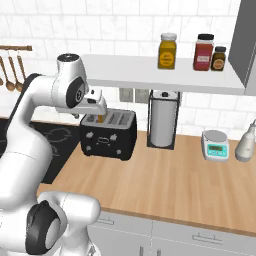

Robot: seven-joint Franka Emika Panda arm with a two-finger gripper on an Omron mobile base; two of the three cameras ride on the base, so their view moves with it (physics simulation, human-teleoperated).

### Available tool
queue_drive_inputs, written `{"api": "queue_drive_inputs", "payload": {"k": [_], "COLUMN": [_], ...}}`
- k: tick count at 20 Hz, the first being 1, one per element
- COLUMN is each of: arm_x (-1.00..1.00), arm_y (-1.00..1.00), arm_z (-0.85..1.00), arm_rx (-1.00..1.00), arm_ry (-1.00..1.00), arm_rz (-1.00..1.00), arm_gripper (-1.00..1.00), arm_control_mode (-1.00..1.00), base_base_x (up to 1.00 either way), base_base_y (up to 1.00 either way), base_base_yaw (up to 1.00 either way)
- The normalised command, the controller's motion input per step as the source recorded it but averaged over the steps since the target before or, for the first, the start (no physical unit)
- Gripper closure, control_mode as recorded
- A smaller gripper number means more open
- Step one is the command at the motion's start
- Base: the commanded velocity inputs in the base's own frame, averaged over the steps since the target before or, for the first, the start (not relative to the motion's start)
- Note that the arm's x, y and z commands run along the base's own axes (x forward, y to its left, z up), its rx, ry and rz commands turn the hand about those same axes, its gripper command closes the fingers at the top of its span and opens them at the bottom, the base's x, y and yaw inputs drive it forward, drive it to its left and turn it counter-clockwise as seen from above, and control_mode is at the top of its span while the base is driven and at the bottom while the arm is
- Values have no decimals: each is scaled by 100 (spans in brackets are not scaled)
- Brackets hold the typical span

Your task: Start the toaster. Once the lever pops up, take the bread to the plate on the dining counter.

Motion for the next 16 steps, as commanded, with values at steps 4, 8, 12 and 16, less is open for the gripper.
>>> {"api": "queue_drive_inputs", "payload": {"k": [4,8,12,16], "arm_x": [-1,1,19,0], "arm_y": [0,3,10,23], "arm_z": [-18,-51,-49,-12], "arm_rx": [0,0,0,0], "arm_ry": [-5,-14,-14,-19], "arm_rz": [0,0,1,4], "arm_gripper": [-100,-100,-100,-100], "arm_control_mode": [-100,-100,-100,-100], "base_base_x": [0,0,0,0], "base_base_y": [0,0,0,0], "base_base_yaw": [0,0,0,0]}}
